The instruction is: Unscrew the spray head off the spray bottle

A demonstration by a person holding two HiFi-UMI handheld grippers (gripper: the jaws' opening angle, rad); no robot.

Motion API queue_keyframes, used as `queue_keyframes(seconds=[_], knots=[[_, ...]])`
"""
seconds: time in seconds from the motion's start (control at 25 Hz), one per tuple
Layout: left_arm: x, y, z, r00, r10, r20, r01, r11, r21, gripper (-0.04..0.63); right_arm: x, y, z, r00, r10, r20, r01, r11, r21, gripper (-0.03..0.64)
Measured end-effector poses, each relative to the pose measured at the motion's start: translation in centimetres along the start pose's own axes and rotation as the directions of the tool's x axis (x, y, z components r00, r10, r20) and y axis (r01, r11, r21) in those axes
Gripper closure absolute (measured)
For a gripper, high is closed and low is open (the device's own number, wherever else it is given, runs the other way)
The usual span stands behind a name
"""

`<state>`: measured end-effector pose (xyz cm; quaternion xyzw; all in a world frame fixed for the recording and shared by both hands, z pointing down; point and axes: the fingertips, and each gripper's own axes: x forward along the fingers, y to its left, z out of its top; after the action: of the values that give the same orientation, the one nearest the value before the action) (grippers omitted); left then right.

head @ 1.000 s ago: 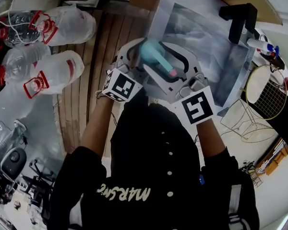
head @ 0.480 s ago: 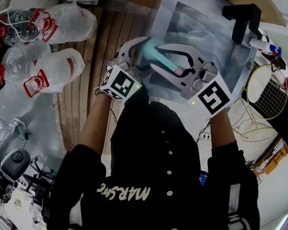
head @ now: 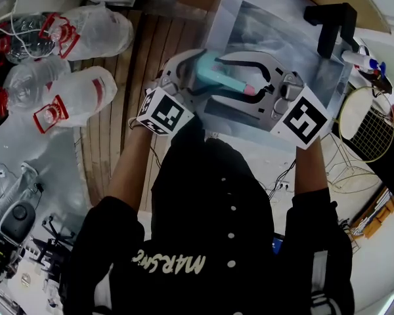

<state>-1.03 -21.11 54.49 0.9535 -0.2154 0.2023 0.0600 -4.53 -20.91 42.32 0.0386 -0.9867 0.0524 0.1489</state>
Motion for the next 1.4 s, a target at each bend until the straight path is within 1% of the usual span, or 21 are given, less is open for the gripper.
queue_keyframes(seconds=[0.08,0.12,0.16,0.2,0.24,0.28,0.32,0.36,0.4,0.44,0.48,0.52,0.56,0.6,0.64,0.84,0.92,1.0,1.16,1.28,1.4], knots=[[0.0,0.0,0.0,1.0,0.002,-0.003,-0.002,1.0,-0.001,0.209,-1.2,-0.5,0.9,0.993,-0.104,0.056,0.102,0.994,0.046,0.354],[0.0,0.0,0.1,1.0,0.003,-0.003,-0.003,1.0,-0.003,0.209,-2.0,-0.8,1.3,0.979,-0.186,0.081,0.181,0.981,0.066,0.353],[-0.1,0.0,0.1,1.0,0.006,-0.003,-0.006,1.0,-0.004,0.209,-3.1,-1.0,1.4,0.953,-0.286,0.098,0.278,0.957,0.087,0.342],[-0.1,-0.1,0.1,1.0,0.008,-0.003,-0.008,1.0,-0.007,0.209,-4.3,-1.0,1.4,0.911,-0.399,0.109,0.387,0.915,0.114,0.337],[-0.1,-0.1,0.1,1.0,0.011,-0.004,-0.011,1.0,-0.01,0.209,-5.6,-0.8,1.2,0.851,-0.512,0.114,0.495,0.856,0.146,0.337],[-0.2,-0.2,0.1,1.0,0.014,-0.005,-0.014,1.0,-0.012,0.209,-6.8,-0.4,0.9,0.783,-0.612,0.112,0.589,0.787,0.181,0.334],[-0.2,-0.2,0.1,1.0,0.017,-0.006,-0.017,1.0,-0.013,0.209,-7.7,0.3,0.6,0.721,-0.686,0.102,0.658,0.723,0.211,0.334],[-0.1,-0.1,0.1,1.0,0.019,-0.006,-0.019,1.0,-0.014,0.209,-7.9,1.3,0.3,0.68,-0.728,0.085,0.698,0.679,0.23,0.336],[-0.1,-0.1,0.1,1.0,0.021,-0.005,-0.021,1.0,-0.014,0.209,-7.4,2.6,0.0,0.668,-0.742,0.061,0.713,0.661,0.235,0.337],[-0.1,-0.1,0.1,1.0,0.023,-0.004,-0.023,1.0,-0.015,0.209,-6.3,3.9,-0.3,0.679,-0.733,0.031,0.709,0.667,0.229,0.347],[-0.2,-0.1,0.1,1.0,0.025,-0.003,-0.025,1.0,-0.016,0.209,-4.9,5.3,-0.8,0.708,-0.706,-0.006,0.691,0.691,0.212,0.348],[-0.2,-0.1,0.1,1.0,0.027,-0.003,-0.027,1.0,-0.017,0.209,-3.4,6.4,-1.2,0.743,-0.668,-0.043,0.663,0.724,0.189,0.348],[-0.2,-0.2,0.1,1.0,0.028,-0.005,-0.028,0.999,-0.017,0.209,-2.2,7.1,-1.4,0.769,-0.635,-0.073,0.638,0.752,0.166,0.348],[-0.2,-0.2,0.1,1.0,0.029,-0.006,-0.029,0.999,-0.017,0.209,-1.3,7.2,-1.3,0.78,-0.62,-0.086,0.625,0.766,0.154,0.348],[-0.1,-0.2,0.1,1.0,0.029,-0.007,-0.029,0.999,-0.016,0.209,-0.7,6.9,-1.0,0.78,-0.62,-0.085,0.626,0.765,0.152,0.347],[0.0,-0.2,0.1,1.0,0.029,-0.005,-0.029,0.999,-0.02,0.209,-0.1,3.9,-0.3,0.736,-0.671,-0.087,0.675,0.721,0.155,0.347],[0.0,-0.2,0.1,1.0,0.028,-0.006,-0.028,0.999,-0.019,0.209,-0.2,2.9,-0.2,0.725,-0.685,-0.075,0.685,0.705,0.183,0.347],[0.0,-0.1,0.1,1.0,0.028,-0.012,-0.028,0.999,-0.017,0.209,0.0,2.4,-0.1,0.727,-0.684,-0.066,0.682,0.706,0.192,0.348],[0.0,-0.1,0.1,0.999,0.034,-0.021,-0.034,0.999,-0.021,0.209,0.4,2.4,-0.4,0.733,-0.674,-0.096,0.68,0.718,0.149,0.348],[0.0,0.0,0.1,0.999,0.038,-0.022,-0.039,0.999,-0.022,0.209,0.2,2.0,-0.6,0.715,-0.691,-0.102,0.699,0.703,0.133,0.348],[0.0,0.0,0.1,0.999,0.041,-0.024,-0.041,0.999,-0.017,0.209,0.0,1.7,-0.5,0.698,-0.707,-0.112,0.715,0.684,0.145,0.357]])
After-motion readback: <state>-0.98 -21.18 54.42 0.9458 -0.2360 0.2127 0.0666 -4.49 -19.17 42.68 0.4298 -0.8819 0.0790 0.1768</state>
